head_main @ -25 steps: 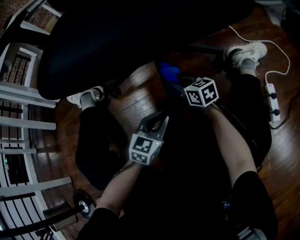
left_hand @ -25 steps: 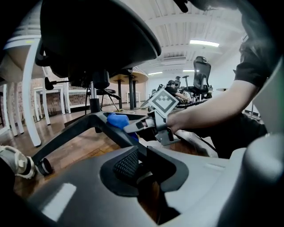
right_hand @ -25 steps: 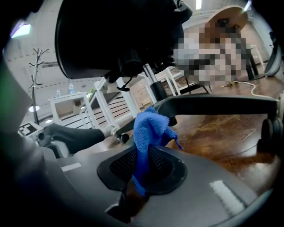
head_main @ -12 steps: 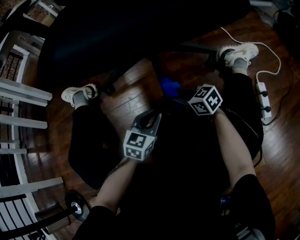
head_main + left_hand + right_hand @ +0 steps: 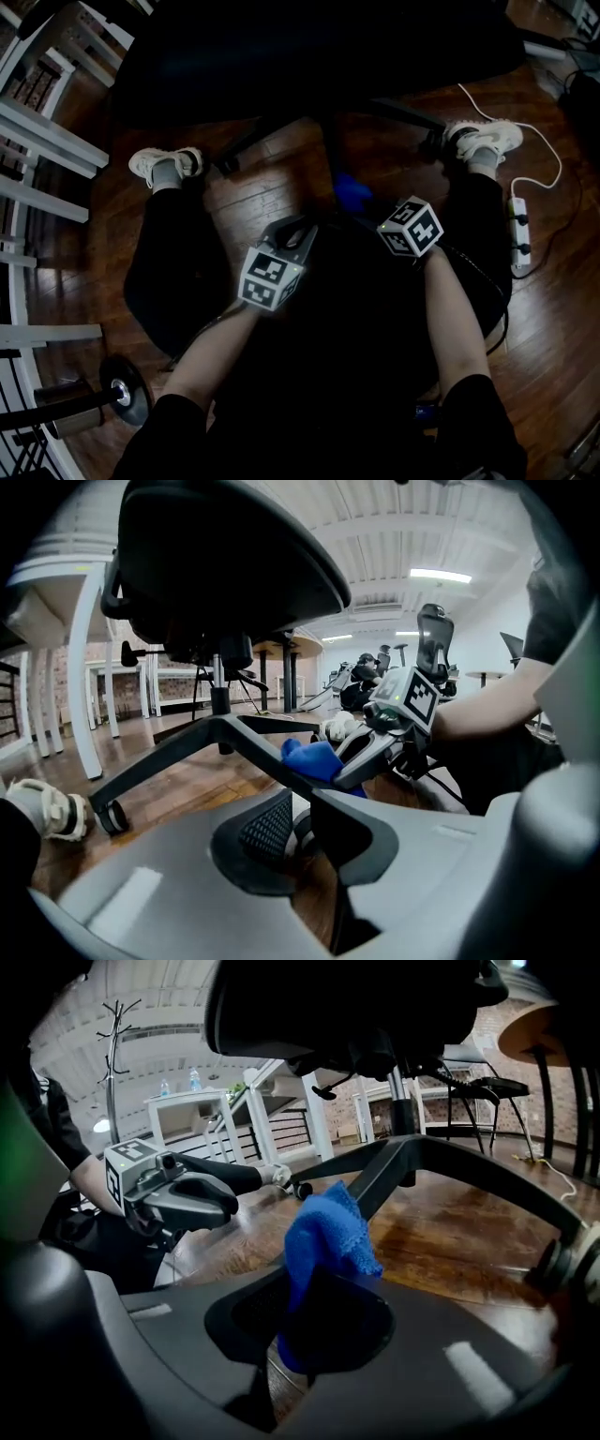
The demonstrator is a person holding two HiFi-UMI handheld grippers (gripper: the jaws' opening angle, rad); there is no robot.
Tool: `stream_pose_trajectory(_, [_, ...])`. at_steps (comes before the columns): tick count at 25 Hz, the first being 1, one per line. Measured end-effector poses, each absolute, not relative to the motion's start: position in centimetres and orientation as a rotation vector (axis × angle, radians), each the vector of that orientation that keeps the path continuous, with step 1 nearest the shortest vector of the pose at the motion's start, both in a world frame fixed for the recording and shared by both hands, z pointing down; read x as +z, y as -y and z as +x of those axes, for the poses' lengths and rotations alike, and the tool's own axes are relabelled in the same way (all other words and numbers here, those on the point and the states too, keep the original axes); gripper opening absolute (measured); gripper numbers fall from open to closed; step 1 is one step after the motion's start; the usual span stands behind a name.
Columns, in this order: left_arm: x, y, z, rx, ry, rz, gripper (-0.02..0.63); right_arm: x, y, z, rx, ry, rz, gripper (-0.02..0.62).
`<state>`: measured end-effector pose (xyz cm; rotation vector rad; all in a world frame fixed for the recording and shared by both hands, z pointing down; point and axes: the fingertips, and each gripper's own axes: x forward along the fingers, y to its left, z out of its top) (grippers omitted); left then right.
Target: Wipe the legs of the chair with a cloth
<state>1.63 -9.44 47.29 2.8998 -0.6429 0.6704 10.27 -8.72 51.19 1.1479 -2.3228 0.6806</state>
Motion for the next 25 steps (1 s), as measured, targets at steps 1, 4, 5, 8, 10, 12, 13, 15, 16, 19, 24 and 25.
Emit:
stream_pose_trajectory(1, [46.9, 9.7, 1.6, 0.670, 0.661, 2.897, 0.061, 51.2, 8.7, 10.2, 0.677, 2.319, 1.150, 0.075])
stream_pose_trajectory(4, [45.4, 10.7, 1.9, 0.633, 0.728, 2.857, 0.061, 51.2, 8.9, 10.1, 0.695, 2.330, 1.166, 0.075])
stream_pose_trajectory(5, [45.1, 10.8, 2.0, 0.607, 0.750, 2.836, 0.061, 51.2, 8.9, 10.0, 0.706, 2.338, 1.170, 0.075])
stream_pose_trajectory(8, [45.3, 10.6, 2.0, 0.552, 0.779, 2.743, 0.061, 51.2, 8.7, 9.8, 0.739, 2.364, 1.185, 0.075])
stream_pose_trajectory(10, [46.1, 10.5, 2.1, 0.552, 0.789, 2.692, 0.061, 51.2, 8.7, 9.9, 0.763, 2.378, 1.198, 0.074])
stream_pose_trajectory(12, [46.5, 10.7, 2.3, 0.553, 0.803, 2.672, 0.061, 51.3, 8.7, 9.9, 0.787, 2.392, 1.201, 0.072])
stream_pose_trajectory(13, [46.5, 10.8, 2.4, 0.552, 0.809, 2.671, 0.061, 51.3, 8.8, 9.9, 0.796, 2.397, 1.199, 0.071])
stream_pose_trajectory(15, [46.5, 11.2, 2.4, 0.551, 0.813, 2.676, 0.063, 51.4, 8.8, 10.0, 0.804, 2.399, 1.191, 0.069])
stream_pose_trajectory(16, [46.5, 11.4, 2.3, 0.553, 0.813, 2.679, 0.061, 51.4, 8.7, 9.8, 0.803, 2.396, 1.185, 0.067])
stream_pose_trajectory(19, [46.7, 12.3, 1.3, 0.550, 0.832, 2.677, 0.061, 51.4, 8.8, 8.6, 0.793, 2.405, 1.173, 0.067])
stream_pose_trajectory(24, [47.5, 13.9, -1.6, 0.560, 0.923, 2.644, 0.063, 51.4, 9.7, 5.0, 0.732, 2.429, 1.136, 0.074])
stream_pose_trajectory(25, [47.6, 14.1, -2.3, 0.562, 0.939, 2.635, 0.063, 51.4, 9.9, 4.4, 0.729, 2.432, 1.127, 0.074])
